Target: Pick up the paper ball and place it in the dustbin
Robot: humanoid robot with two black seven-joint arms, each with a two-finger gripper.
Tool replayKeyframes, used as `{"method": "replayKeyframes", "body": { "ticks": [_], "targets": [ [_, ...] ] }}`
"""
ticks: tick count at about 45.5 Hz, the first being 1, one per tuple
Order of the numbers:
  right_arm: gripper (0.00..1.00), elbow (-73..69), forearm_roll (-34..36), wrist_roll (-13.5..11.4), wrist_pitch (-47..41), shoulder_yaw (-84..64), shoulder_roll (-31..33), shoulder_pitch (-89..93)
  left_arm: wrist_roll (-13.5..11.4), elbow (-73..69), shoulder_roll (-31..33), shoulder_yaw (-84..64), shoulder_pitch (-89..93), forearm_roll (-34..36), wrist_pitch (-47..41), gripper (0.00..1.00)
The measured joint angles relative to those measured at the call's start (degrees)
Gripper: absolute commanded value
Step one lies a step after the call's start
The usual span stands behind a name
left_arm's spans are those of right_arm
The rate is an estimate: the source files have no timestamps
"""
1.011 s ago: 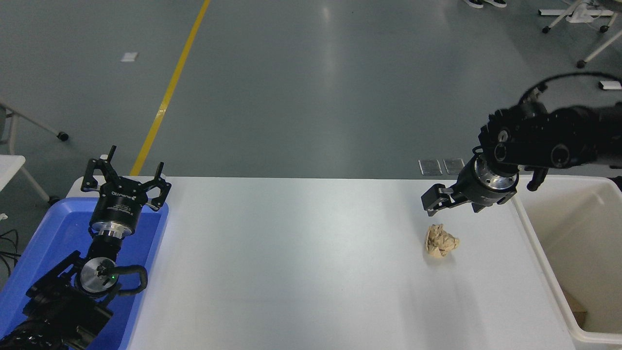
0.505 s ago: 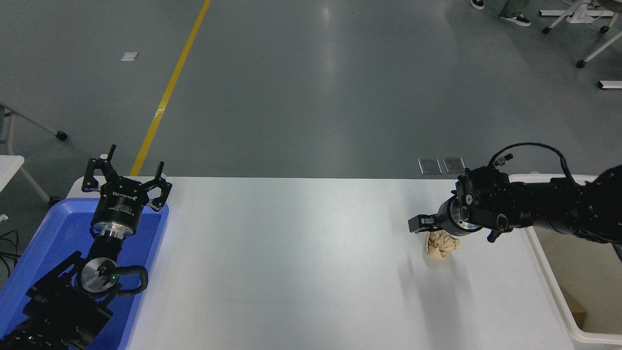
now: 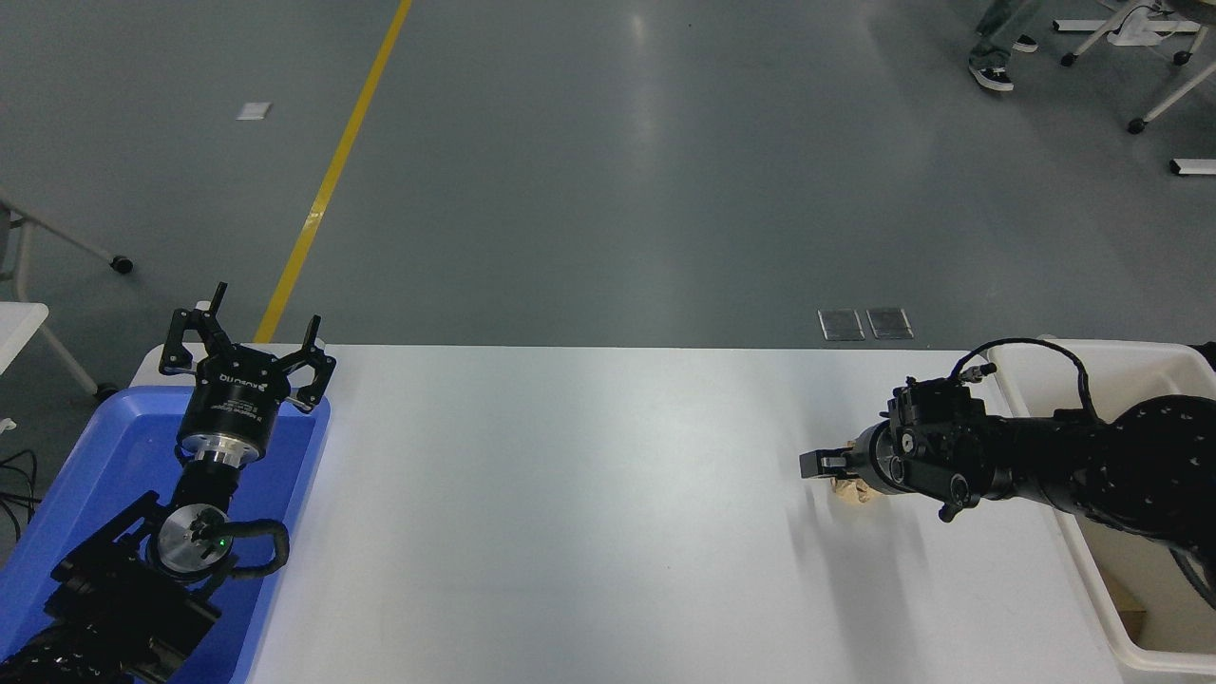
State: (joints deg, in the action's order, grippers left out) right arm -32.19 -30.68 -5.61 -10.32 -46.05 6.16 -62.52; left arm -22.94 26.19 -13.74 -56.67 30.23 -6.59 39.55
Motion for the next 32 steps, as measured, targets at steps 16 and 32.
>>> {"method": "replayKeyframes", "body": {
  "ticks": [16,32],
  "targets": [
    [0.00,-6.33,-1.10,0.58,-1.78,-2.55,3.40,-8.42,0.00,0.00,0.00,0.03,0.00,-0.02,-0.02,1.00],
    [0.00,-28.49,-0.27,1.06,-15.99,-6.32,17.35,-35.07,0.00,0.01,-0.04,0.01,-0.07,-0.01,-0.01,1.00]
  ]
}}
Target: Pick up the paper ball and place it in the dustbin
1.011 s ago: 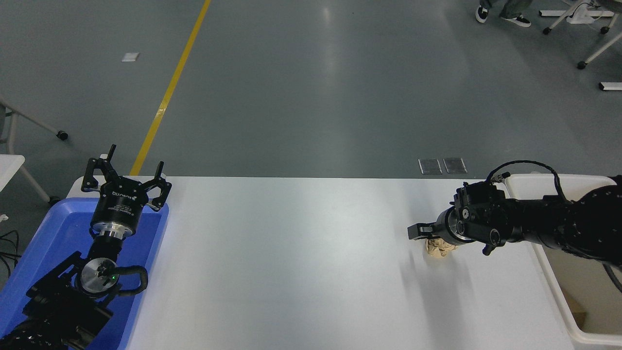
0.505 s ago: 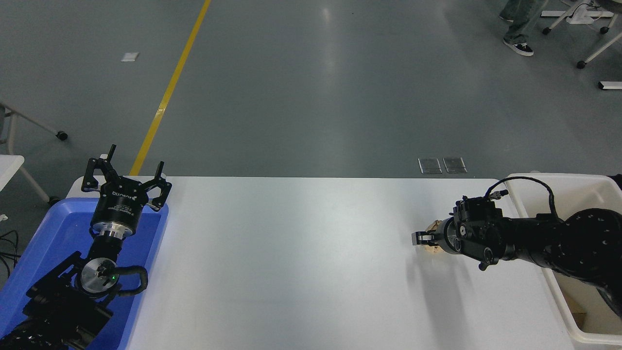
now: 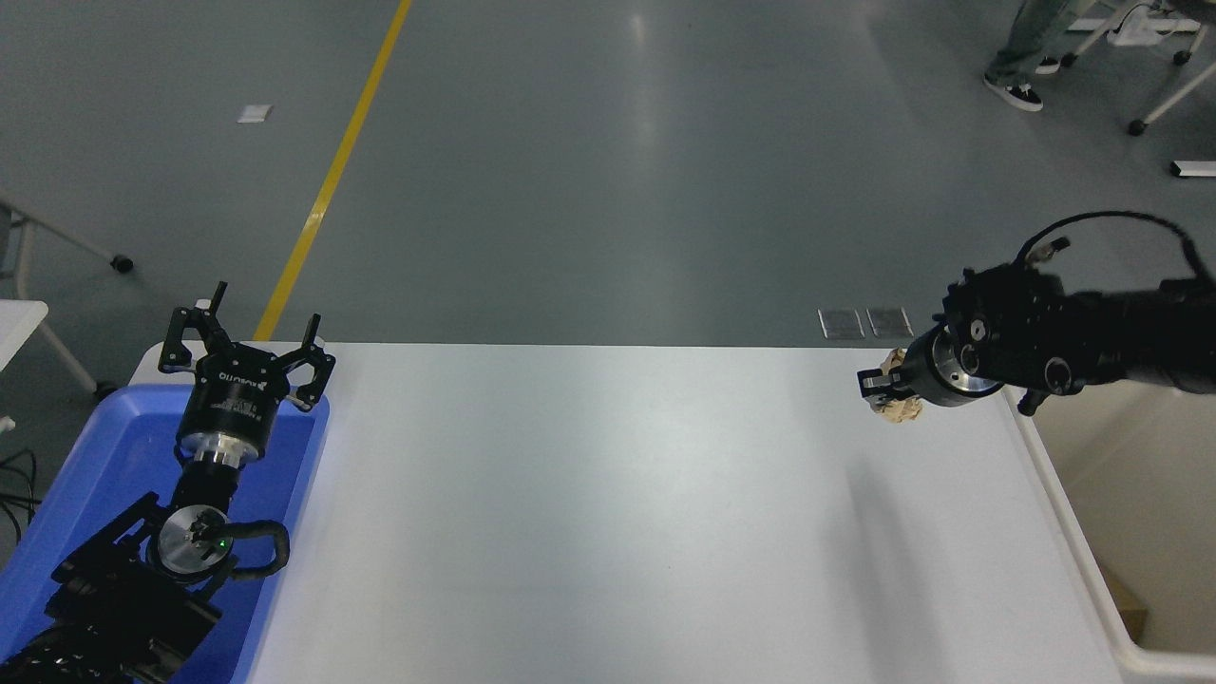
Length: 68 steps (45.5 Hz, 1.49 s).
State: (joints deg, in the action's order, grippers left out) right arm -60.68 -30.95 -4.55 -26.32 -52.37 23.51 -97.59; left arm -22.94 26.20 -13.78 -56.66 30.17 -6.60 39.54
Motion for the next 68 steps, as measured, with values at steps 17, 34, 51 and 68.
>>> {"method": "replayKeyframes", "body": {
  "ticks": [17,34,51,68],
  "targets": [
    [0.00,-18.02,7.61,0.22,-11.84,-9.19,5.14,-29.99,0.01,0.00,-0.01,-0.03,-0.02,0.02,0.00,1.00],
    [0.00,-22.43,9.27,0.24,-15.27,-15.04,6.16,-40.66,0.01,0.00,-0.01,-0.03,-0.02,0.01,0.00,1.00],
    [0.00,-13.53,0.97,1.25,-15.62,-19.18,23.07,-35.76,0.02,0.00,-0.01,-0.03,-0.02,0.00,0.02,1.00],
    [0.00,7.18,-8.89,7.31,-4.09,-1.39,34.75,-0.48,0.01,-0.01,-0.01,-0.03,-0.02,0.01,0.02,1.00]
  ]
}}
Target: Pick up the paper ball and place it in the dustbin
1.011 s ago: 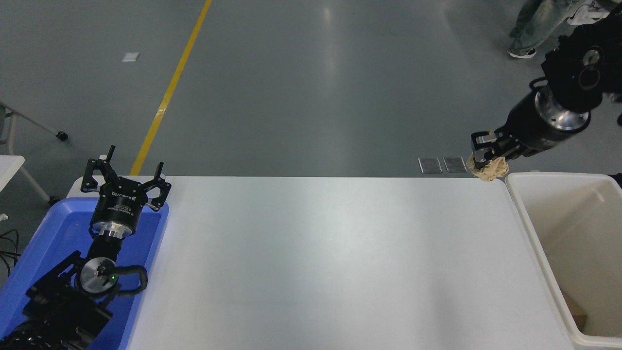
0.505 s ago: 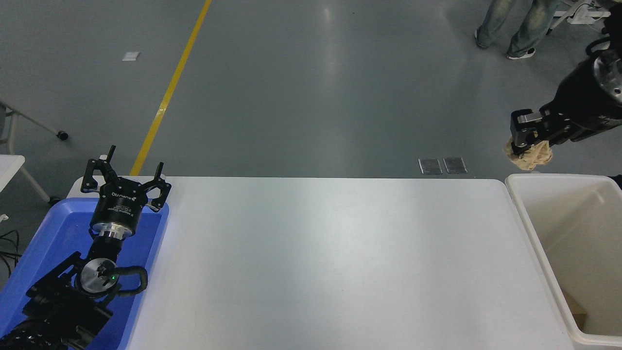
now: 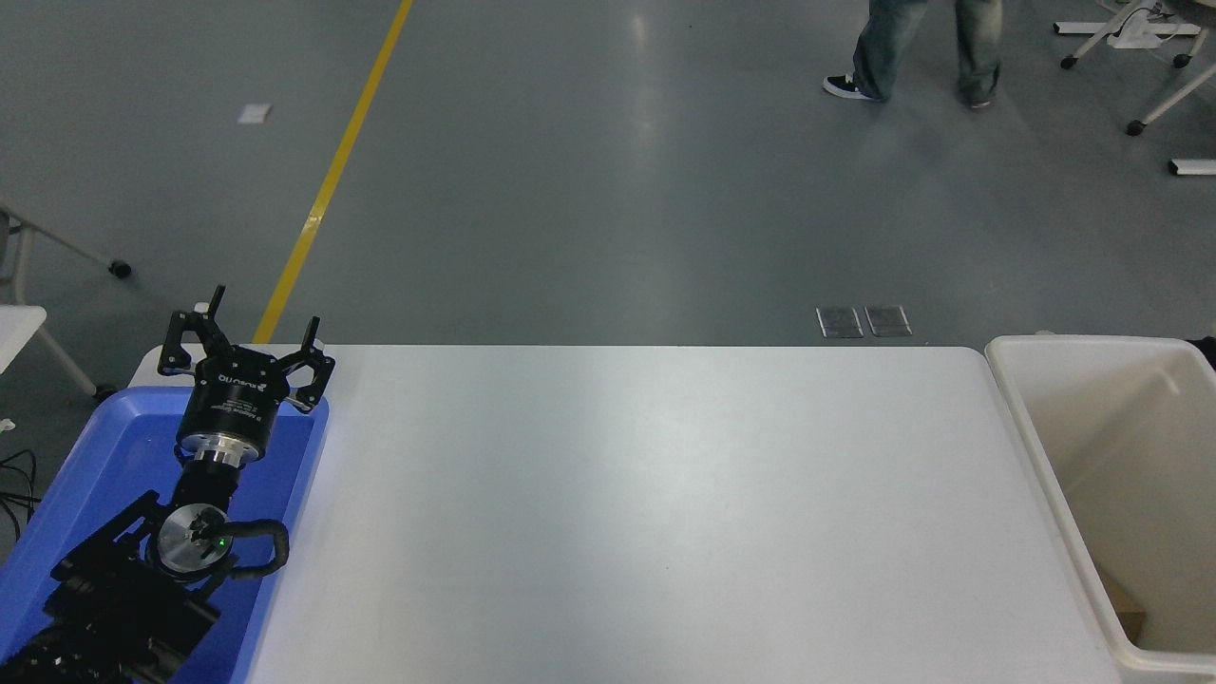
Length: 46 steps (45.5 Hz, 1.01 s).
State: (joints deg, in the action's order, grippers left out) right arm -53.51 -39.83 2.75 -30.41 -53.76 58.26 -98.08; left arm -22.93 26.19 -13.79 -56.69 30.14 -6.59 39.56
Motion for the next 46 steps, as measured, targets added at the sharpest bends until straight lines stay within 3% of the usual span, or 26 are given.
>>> {"method": "replayKeyframes", "body": {
  "ticks": [6,20,43,44,45,46],
  "targets": [
    [0.00,7.32,-0.56,0.98,4.48,8.47,-1.91,14.07,0.00,0.01,0.01,0.00,0.00,-0.01,0.00,1.00],
    [0.00,26.04,1.92,2.53,13.11,22.47,-12.91,40.80,0.00,0.00,0.02,0.00,0.01,0.01,-0.02,1.00],
    [0.00,36.45,4.98,2.70,19.22,26.20,-23.26,53.47,0.00,0.00,0.03,0.00,0.01,0.00,-0.02,1.00],
    [0.05,36.79,5.02,2.71,19.35,26.24,-23.57,53.66,0.00,0.00,0.03,0.00,0.01,0.00,-0.02,1.00],
    [0.20,37.00,5.04,2.72,19.43,26.27,-23.77,53.77,0.00,0.00,0.02,0.00,0.01,0.00,-0.02,1.00],
    [0.53,37.19,5.07,2.71,19.50,26.29,-23.94,53.87,0.00,0.00,0.02,0.00,0.01,0.00,-0.02,1.00]
  ]
}}
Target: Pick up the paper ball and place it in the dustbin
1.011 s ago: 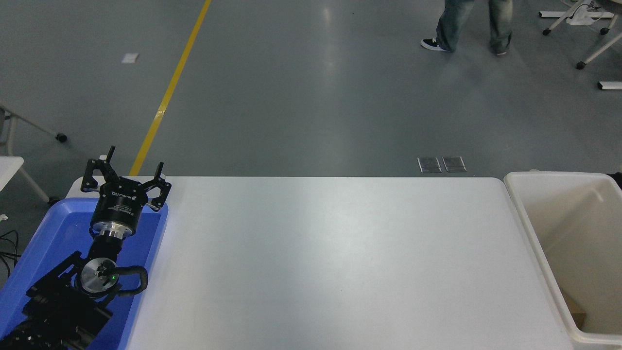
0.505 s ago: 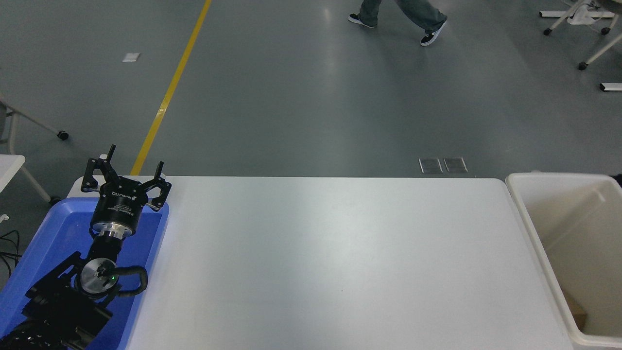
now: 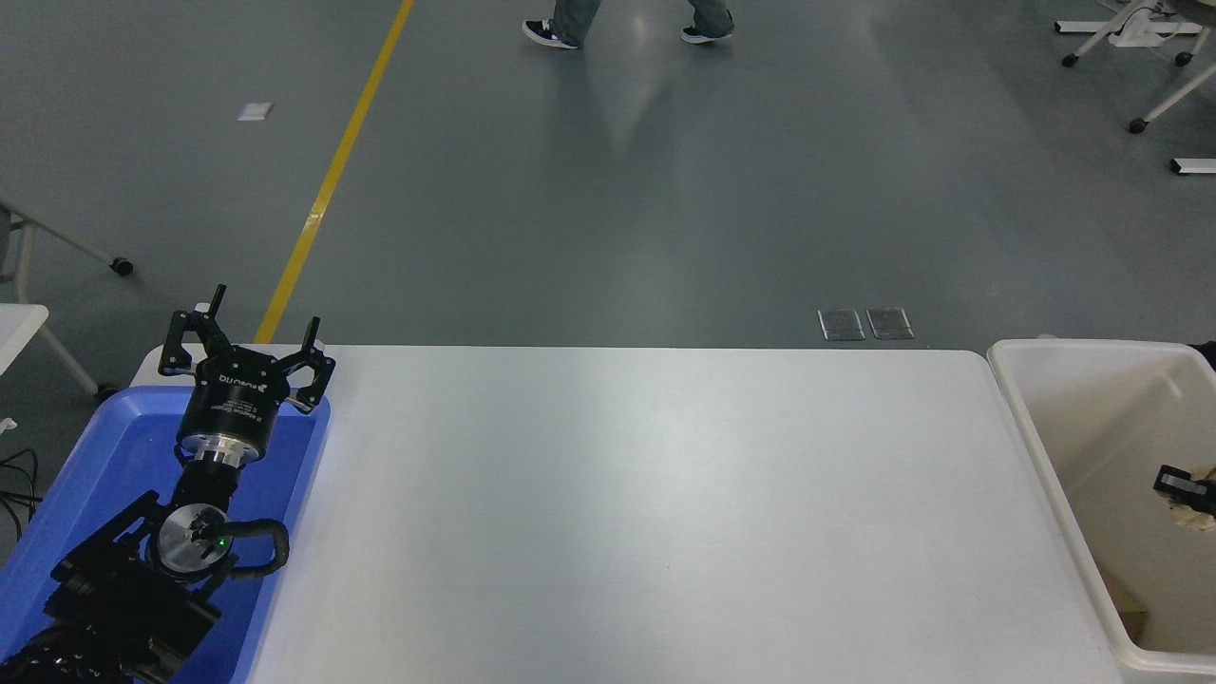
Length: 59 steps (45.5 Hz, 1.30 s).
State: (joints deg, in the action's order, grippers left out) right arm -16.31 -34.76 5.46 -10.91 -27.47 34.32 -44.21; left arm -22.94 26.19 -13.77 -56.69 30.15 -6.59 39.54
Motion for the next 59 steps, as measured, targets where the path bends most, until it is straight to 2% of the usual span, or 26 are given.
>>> {"method": "replayKeyframes", "body": {
  "ticks": [1,2,19,36,48,59],
  "targets": [
    [0.92,0.30,0.02,0.01,0.12,0.02,-0.22,0.13,0.00,0.00,0.00,0.00,0.00,0.00,0.00,1.00],
    [1.00,0.48,0.04,0.02,0.19,0.04,-0.35,0.21,0.00,0.00,-0.01,0.00,0.00,-0.01,0.00,1.00],
    [1.00,0.52,0.09,0.04,0.07,-1.06,-1.50,-1.61,0.00,0.01,-0.02,0.06,0.08,0.00,0.00,1.00],
    [1.00,-4.87,-0.38,0.11,-2.44,-9.69,1.23,-12.17,0.13,0.05,0.04,0.08,0.15,0.08,0.10,1.00],
    [1.00,-20.23,-0.68,-0.48,-5.08,-17.82,4.63,-29.00,0.30,0.09,0.00,0.09,0.18,0.09,0.17,1.00],
    [1.00,-36.37,0.51,-0.55,-13.41,-28.48,2.36,-50.58,0.34,0.07,-0.01,0.09,0.18,0.09,0.19,1.00]
  ]
}}
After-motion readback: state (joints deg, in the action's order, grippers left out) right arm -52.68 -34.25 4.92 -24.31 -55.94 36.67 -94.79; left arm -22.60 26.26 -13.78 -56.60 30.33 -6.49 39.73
